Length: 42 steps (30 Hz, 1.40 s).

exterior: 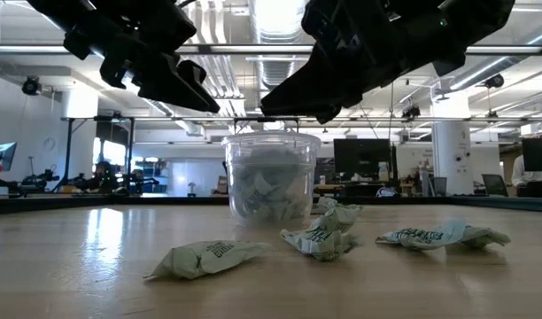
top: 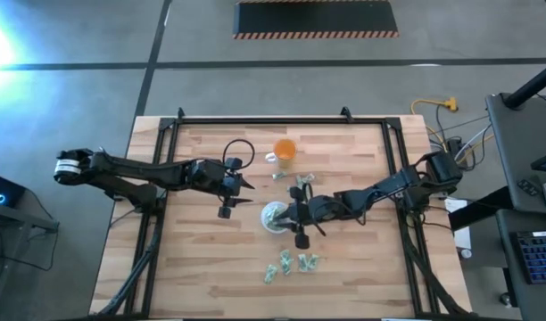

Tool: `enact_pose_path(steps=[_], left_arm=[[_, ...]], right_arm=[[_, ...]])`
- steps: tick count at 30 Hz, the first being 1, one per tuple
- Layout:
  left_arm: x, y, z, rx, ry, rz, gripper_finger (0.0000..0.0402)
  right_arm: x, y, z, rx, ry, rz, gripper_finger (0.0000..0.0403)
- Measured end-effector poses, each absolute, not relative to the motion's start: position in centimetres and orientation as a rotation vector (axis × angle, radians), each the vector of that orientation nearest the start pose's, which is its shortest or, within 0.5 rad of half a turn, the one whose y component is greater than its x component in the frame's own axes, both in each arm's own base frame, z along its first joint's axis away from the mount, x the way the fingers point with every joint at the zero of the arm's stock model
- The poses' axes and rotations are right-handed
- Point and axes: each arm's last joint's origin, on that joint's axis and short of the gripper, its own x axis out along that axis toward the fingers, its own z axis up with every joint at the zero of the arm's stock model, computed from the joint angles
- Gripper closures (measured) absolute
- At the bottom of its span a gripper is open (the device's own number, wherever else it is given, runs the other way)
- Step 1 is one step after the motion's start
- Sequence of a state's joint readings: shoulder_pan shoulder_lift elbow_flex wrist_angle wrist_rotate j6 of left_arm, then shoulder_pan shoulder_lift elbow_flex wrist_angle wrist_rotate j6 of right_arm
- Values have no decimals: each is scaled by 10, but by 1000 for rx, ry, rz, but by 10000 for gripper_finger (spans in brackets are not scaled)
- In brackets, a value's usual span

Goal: Pick and place Stevia / Truvia into bins
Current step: Put the green stevia packet into the transparent container

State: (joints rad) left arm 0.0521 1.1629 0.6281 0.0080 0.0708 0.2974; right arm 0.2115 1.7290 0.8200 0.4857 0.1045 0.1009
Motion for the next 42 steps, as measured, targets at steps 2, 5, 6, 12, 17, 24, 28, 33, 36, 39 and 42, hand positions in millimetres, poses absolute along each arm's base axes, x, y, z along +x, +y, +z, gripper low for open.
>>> enact_pose_path(steps=[2, 5, 6, 12, 17, 24, 28, 33, 36, 39, 42], left_arm=[[240, 10, 224, 258, 519, -96, 235], [240, 10, 224, 256, 519, -96, 235], [240, 10, 224, 255, 520, -96, 235], [238, 7, 221, 247, 555, -129, 235], [238, 8, 220, 238, 566, -104, 235], [238, 11, 221, 268, 574, 13, 235], [244, 18, 213, 342, 618, 97, 235], [258, 30, 191, 386, 676, 98, 235], [266, 39, 175, 381, 717, 84, 235], [272, 48, 162, 372, 721, 64, 235], [279, 59, 153, 375, 689, 73, 235]], right_arm=[[340, 70, 168, 33, 427, 84, 288], [340, 70, 167, 20, 444, 85, 265], [339, 70, 168, 11, 454, 87, 259], [327, 70, 189, -38, 532, 91, 244], [304, 60, 207, -65, 633, -105, 252], [275, 50, 212, -20, 771, -296, 270], [273, 50, 209, -6, 790, -300, 276], [273, 52, 202, -12, 817, -290, 280], [273, 52, 202, 0, 816, -277, 280], [274, 53, 202, 43, 813, -267, 278], [274, 54, 203, 77, 808, -273, 280]])
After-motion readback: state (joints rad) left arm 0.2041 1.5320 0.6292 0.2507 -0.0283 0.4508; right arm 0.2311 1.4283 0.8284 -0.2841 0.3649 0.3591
